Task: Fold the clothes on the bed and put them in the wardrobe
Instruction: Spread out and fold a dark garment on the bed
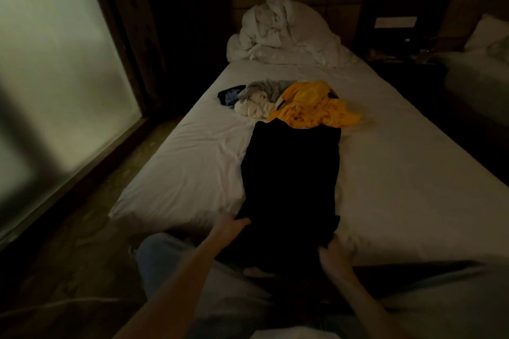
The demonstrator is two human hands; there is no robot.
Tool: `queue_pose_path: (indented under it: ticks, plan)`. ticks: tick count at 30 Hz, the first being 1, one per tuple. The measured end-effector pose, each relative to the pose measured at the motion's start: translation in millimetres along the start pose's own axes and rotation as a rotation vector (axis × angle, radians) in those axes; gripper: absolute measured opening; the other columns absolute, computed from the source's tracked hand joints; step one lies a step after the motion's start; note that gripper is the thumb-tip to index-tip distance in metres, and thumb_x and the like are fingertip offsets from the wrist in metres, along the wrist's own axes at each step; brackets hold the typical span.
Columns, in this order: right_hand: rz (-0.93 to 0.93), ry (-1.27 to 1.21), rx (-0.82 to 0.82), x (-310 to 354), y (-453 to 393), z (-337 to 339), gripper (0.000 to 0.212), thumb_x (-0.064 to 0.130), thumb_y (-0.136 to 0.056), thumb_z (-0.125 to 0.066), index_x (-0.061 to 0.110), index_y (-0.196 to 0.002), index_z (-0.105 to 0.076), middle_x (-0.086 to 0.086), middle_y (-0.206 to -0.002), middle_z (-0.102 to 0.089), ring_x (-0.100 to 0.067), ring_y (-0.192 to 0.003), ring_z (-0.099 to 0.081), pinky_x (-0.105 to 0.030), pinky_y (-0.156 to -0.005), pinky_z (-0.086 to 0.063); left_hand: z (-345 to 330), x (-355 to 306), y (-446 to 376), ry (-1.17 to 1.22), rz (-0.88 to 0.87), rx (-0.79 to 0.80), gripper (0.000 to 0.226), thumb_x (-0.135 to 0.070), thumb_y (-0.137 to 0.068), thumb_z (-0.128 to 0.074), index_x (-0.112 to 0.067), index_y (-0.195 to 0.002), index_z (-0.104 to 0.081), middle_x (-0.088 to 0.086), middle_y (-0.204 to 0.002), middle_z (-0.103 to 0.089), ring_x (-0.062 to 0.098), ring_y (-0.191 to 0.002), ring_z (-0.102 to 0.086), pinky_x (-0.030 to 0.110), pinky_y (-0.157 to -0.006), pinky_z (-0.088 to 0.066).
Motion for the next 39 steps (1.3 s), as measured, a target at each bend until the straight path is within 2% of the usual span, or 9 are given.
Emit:
queue_pose_path:
  ticks: [5, 10, 14, 20, 23, 26, 30, 34, 39]
  plan:
    - [-0.028, -0.338, -0.225, 65, -20, 61, 0.037, 0.025, -0.089, -0.068, 0.006, -0.112, -0.046, -0.013, -0.094, -0.058, -0.030, -0.082, -0.061, -0.036, -0.062, -0.049, 41, -57, 1, 0.258, -0.013, -0.241, 0.026, -0.026, -0.079, -0.073, -0.012, -0.091, -0.055, 0.014, -0.087, -0.065, 0.027, -0.077, -0.064, 0.032, -0.064, -0.054]
    - [-0.077, -1.005, 0.108, 135, -50, 98, 0.019, 0.017, -0.097, -0.054, 0.002, -0.108, -0.057, -0.004, -0.076, -0.056, -0.010, -0.049, -0.053, -0.020, -0.039, -0.039, 51, -119, 1, 0.738, -0.090, -0.072, 0.027, -0.003, -0.095, -0.043, -0.013, -0.113, -0.060, 0.016, -0.087, -0.060, 0.023, -0.067, -0.058, 0.029, -0.054, -0.047]
    - [-0.044, -1.334, 0.180, 172, -62, 118, 0.025, -0.004, -0.080, -0.046, -0.003, -0.101, -0.060, -0.013, -0.083, -0.072, -0.018, -0.072, -0.071, -0.021, -0.063, -0.058, 52, -150, -10, 1.086, -0.159, 0.287, 0.047, -0.006, -0.074, -0.044, -0.001, -0.117, -0.062, 0.014, -0.095, -0.065, 0.019, -0.075, -0.063, 0.022, -0.063, -0.050]
    - [0.103, -0.700, -0.157, 189, -117, 129, 0.015, 0.004, -0.084, -0.069, 0.009, -0.097, -0.072, -0.008, -0.093, -0.073, -0.019, -0.080, -0.069, -0.034, -0.078, -0.057, 53, -176, -70, -0.223, -0.563, -0.034, 0.051, -0.007, -0.067, -0.073, -0.011, -0.117, -0.068, 0.006, -0.114, -0.068, 0.015, -0.103, -0.062, 0.026, -0.088, -0.047]
    - [0.122, -0.428, -0.338, 191, -162, 137, 0.013, 0.033, -0.082, -0.074, 0.022, -0.078, -0.069, -0.002, -0.082, -0.070, -0.021, -0.081, -0.066, -0.036, -0.073, -0.054, 55, -192, -107, -0.207, -0.488, -0.110, 0.008, -0.003, -0.085, -0.064, -0.007, -0.080, -0.068, 0.003, -0.068, -0.065, 0.011, -0.060, -0.063, 0.037, -0.068, -0.051]
    - [0.128, -0.244, -0.365, 193, -213, 143, 0.031, 0.038, -0.096, -0.056, 0.009, -0.088, -0.061, -0.005, -0.080, -0.059, -0.027, -0.082, -0.058, -0.036, -0.068, -0.041, 66, -207, -150, -0.103, -0.378, -0.199, 0.048, -0.025, -0.097, -0.056, -0.016, -0.052, -0.043, -0.006, -0.042, -0.039, 0.013, -0.040, -0.041, 0.032, -0.055, -0.030]
    - [0.078, -0.141, -0.345, 189, -292, 144, 0.041, 0.039, -0.104, -0.038, 0.001, -0.101, -0.054, -0.008, -0.087, -0.053, -0.032, -0.091, -0.054, -0.038, -0.072, -0.036, 65, -234, -213, 0.252, -0.119, -0.063, 0.045, -0.050, -0.095, -0.050, -0.010, -0.085, -0.068, 0.007, -0.068, -0.059, 0.019, -0.061, -0.057, 0.026, -0.058, -0.039]
    - [0.005, -0.124, -0.409, 179, -369, 142, 0.040, 0.036, -0.103, -0.041, -0.001, -0.114, -0.054, -0.020, -0.110, -0.057, -0.040, -0.104, -0.056, -0.039, -0.074, -0.038, 43, -246, -292, 0.465, -0.024, 0.206, 0.036, -0.025, -0.090, -0.066, -0.004, -0.119, -0.062, 0.014, -0.103, -0.070, 0.024, -0.086, -0.069, 0.031, -0.074, -0.058]
    - [-0.115, 0.068, -0.361, 141, -448, 124, 0.040, 0.032, -0.098, -0.054, -0.001, -0.120, -0.055, -0.023, -0.123, -0.058, -0.041, -0.114, -0.054, -0.042, -0.086, -0.044, 13, -215, -398, -0.075, -0.021, -0.050, 0.040, -0.038, -0.091, -0.061, -0.003, -0.111, -0.062, 0.018, -0.108, -0.064, 0.029, -0.097, -0.063, 0.036, -0.084, -0.048]
Point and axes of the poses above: each hand's wrist, its own y-axis away from the middle knuckle, its own z-axis out of the back of the hand, x = y × z, the point moved 3 cm from there along -y, towards the middle knuckle
